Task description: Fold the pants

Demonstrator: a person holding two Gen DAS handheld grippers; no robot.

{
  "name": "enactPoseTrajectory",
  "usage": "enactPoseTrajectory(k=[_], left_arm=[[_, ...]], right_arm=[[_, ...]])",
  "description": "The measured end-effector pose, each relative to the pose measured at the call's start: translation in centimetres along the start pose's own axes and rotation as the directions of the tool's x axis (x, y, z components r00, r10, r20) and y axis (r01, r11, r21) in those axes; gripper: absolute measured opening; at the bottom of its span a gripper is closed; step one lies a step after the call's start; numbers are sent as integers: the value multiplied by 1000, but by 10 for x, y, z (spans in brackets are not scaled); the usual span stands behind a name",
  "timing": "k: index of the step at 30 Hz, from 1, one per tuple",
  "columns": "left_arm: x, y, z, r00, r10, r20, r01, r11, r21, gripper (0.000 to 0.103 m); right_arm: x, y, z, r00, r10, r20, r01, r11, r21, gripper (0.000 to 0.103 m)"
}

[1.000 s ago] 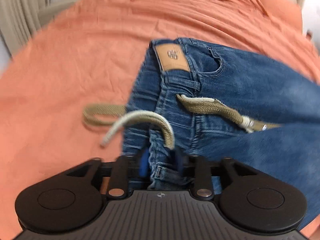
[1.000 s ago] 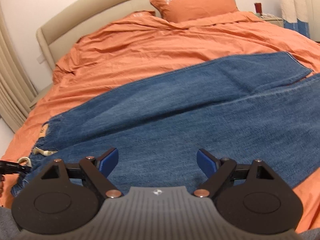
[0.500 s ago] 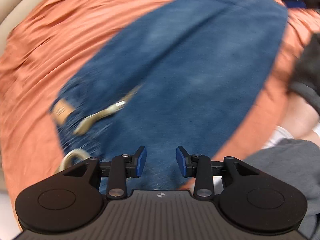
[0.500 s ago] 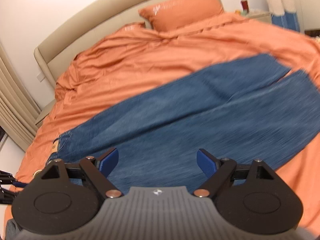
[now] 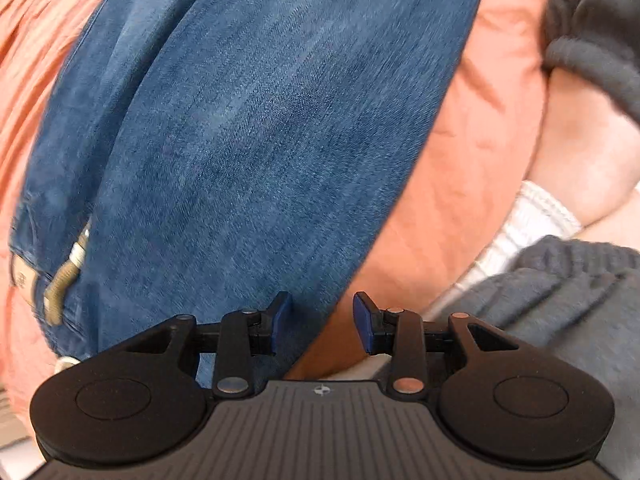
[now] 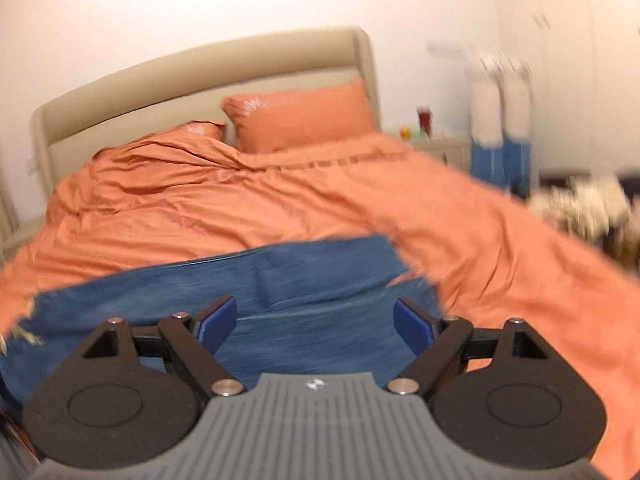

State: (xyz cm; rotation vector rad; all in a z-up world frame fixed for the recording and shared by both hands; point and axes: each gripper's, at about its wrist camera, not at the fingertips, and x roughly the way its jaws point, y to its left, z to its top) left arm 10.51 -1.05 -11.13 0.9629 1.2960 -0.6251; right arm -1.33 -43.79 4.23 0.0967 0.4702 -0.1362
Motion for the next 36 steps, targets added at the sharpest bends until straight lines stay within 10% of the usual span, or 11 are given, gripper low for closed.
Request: enactPoseTrajectory(k=[4, 9, 14, 22, 25, 32, 36], left_arm=[[13, -27, 6, 995, 95, -23, -93, 992, 87, 31], [16, -44, 5, 989, 151, 2, -151, 985, 87, 6], [-4, -44, -7, 972, 220, 86, -220, 975, -12, 5], [-47, -20, -30, 909, 312, 275, -172, 884, -435, 5], [-44, -28, -35, 901, 325, 287, -161, 866, -474, 5], [-66, -4, -34, 894, 326, 307, -135, 849, -510, 5], [-68, 0, -37, 888, 334, 317, -130, 842, -523, 5]], right_arm=[[22, -43, -12, 991, -85, -104, 66, 982, -174, 81], [65, -65, -51, 969, -179, -168, 88, 892, -443, 45], [103, -53, -93, 967, -207, -151, 45, 717, -696, 27], [154, -38, -163, 969, -229, -91, -27, 266, -964, 26], [168, -39, -174, 968, -247, -45, -4, 166, -986, 26], [186, -41, -180, 963, -268, -7, 13, 71, -997, 5], [189, -47, -169, 953, -303, 17, 47, 92, -995, 0]])
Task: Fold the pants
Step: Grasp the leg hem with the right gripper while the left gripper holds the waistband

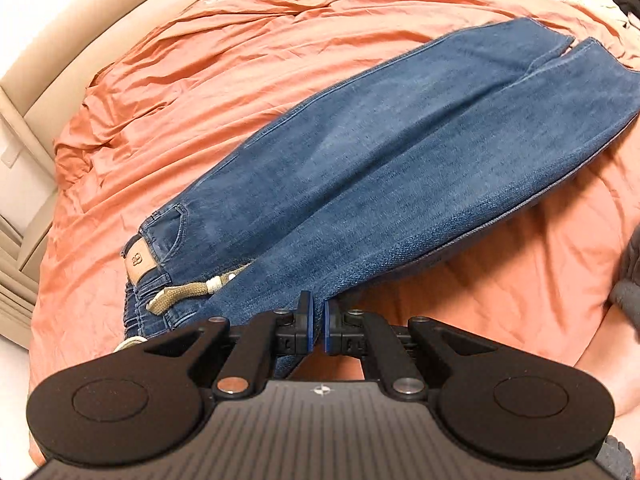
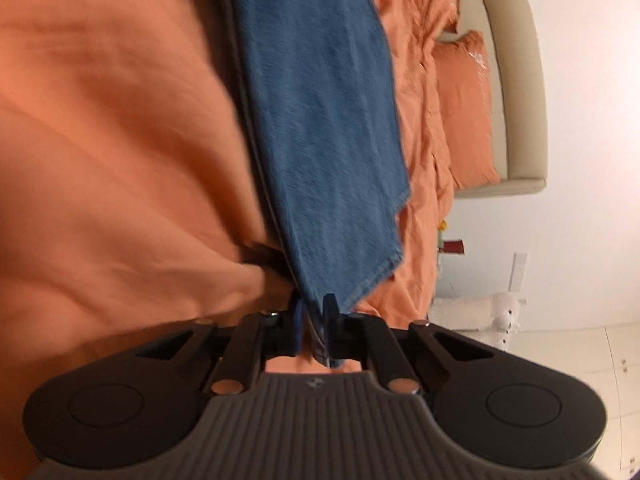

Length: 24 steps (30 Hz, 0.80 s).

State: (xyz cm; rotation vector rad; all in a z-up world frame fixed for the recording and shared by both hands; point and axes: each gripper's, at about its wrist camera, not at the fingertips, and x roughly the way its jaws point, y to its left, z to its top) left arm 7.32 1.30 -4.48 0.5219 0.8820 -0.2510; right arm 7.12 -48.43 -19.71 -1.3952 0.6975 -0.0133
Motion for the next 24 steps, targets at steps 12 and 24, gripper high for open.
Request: enactPoseTrajectory(k=[12, 24], left_arm=[[-6, 42, 50, 993, 86, 82, -85, 996, -26, 5], [112, 121, 157, 992, 124, 21, -124, 992, 11, 5]], right_arm=[[-4, -111, 34, 996, -87, -30, 92, 954, 284, 0], [135, -211, 131, 997, -30, -70, 53, 932, 359, 0]])
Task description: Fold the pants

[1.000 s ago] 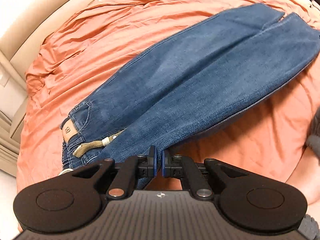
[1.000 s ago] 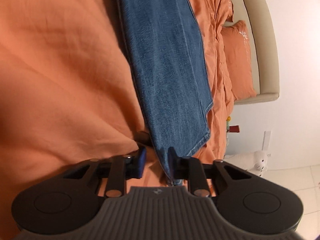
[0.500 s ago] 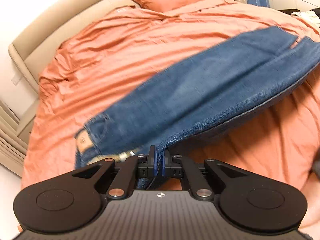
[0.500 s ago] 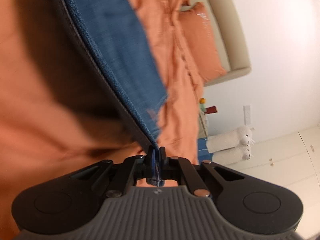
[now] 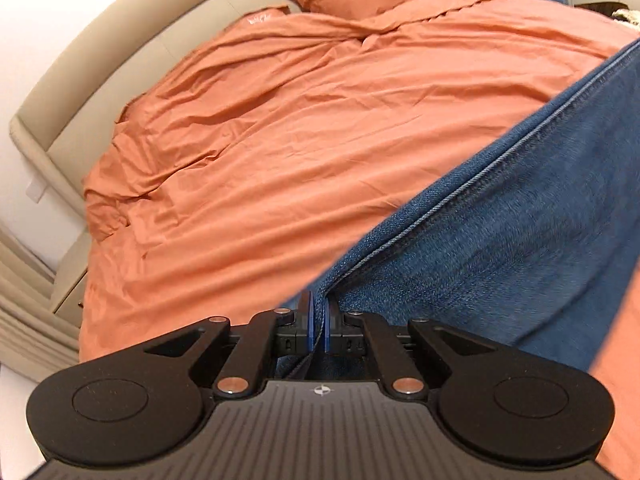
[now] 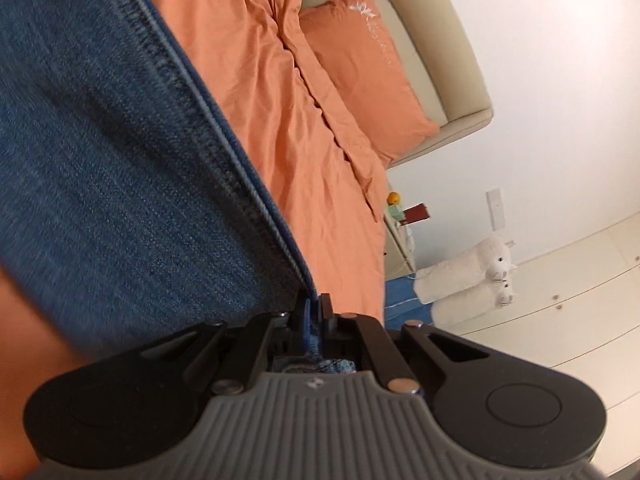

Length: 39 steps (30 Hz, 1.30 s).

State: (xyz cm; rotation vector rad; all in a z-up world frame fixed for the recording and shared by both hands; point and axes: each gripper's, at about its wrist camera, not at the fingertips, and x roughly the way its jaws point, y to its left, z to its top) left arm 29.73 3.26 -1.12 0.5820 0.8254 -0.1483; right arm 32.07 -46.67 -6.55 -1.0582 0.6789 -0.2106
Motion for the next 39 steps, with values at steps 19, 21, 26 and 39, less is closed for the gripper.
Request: enactPoseTrajectory(k=[19, 21, 26, 39], left_arm=[[162, -4, 1, 992, -45, -120, 42, 999, -28, 12], [156, -6, 1, 994, -8, -106, 8, 1000, 1, 29], [118, 16, 1, 999, 1, -47, -4, 998, -67, 77], [28, 166, -94, 995, -97, 36, 98, 779, -620, 76]], right_arm=[[163, 89, 53, 984, 123, -126, -130, 990, -49, 0], [156, 90, 53, 986, 106, -129, -112, 993, -39, 1], [124, 72, 60, 987, 94, -133, -89, 995, 48, 42], [-70, 100, 132, 864, 473, 173, -501, 774, 387, 44]])
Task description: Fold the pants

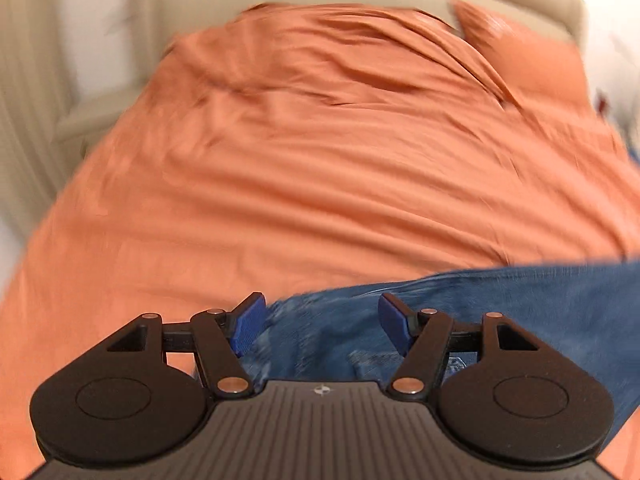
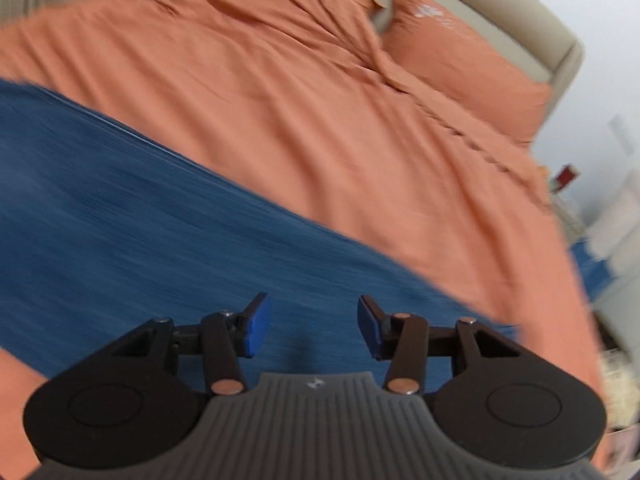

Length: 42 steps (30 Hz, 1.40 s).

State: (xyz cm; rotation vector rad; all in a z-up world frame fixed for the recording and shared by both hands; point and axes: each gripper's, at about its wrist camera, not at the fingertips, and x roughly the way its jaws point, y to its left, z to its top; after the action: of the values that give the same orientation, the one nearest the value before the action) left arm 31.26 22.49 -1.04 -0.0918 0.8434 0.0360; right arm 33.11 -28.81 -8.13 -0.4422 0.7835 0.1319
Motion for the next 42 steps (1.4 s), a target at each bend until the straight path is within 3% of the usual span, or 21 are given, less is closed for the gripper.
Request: enactPoseTrajectory(k=[3, 7, 10, 16, 20, 24, 27, 30, 32, 34, 36, 38, 42], left_arm=[[7, 36, -11, 999, -53, -13, 50, 990, -134, 74], [21, 74, -22, 999, -44, 1, 43, 974, -221, 76], [49, 95, -30, 984, -167, -62, 145, 955, -260, 82], [84, 98, -48, 968, -241, -75, 224, 957, -185, 73], [87, 84, -51, 977, -213, -25, 211, 975, -71, 68], [62, 74, -52, 981, -187, 54, 185, 982, 42, 67], [55, 82, -42, 959, -280, 43, 281, 960, -9, 67], [66, 96, -33, 930, -368, 10, 365, 918, -157, 63], [77, 110, -28, 919, -394, 7, 377, 874, -307, 50], [83, 120, -27, 918, -397, 21, 369, 832, -413, 17], [75, 121, -28, 937, -345, 50, 332, 840, -428, 13], [53, 112, -26, 949, -295, 113, 316, 871, -376, 10], [-3, 82, -17, 937, -208, 280, 270, 941, -205, 9]], right_arm=[[-6, 47, 3, 995, 91, 46, -94, 993, 64, 44], [-3, 102, 4, 983, 176, 62, -183, 972, 149, 43], [8, 125, 10, 980, 190, 53, -196, 967, 163, 43], [31, 128, 22, 981, 193, 11, -193, 973, 123, 43], [35, 131, 23, 987, 159, -13, -157, 983, 95, 44], [36, 129, 18, 989, 148, -31, -144, 984, 108, 44], [31, 128, 14, 991, 132, -20, -130, 986, 102, 44], [27, 124, 7, 993, 118, -5, -117, 983, 139, 44], [23, 117, 1, 993, 115, 3, -113, 971, 210, 44], [19, 111, -7, 994, 106, 20, -108, 954, 281, 44], [15, 107, -18, 995, 90, 50, -102, 936, 338, 44], [14, 107, -28, 995, 65, 79, -89, 931, 355, 44], [15, 102, -39, 995, 40, 92, -72, 925, 373, 44]])
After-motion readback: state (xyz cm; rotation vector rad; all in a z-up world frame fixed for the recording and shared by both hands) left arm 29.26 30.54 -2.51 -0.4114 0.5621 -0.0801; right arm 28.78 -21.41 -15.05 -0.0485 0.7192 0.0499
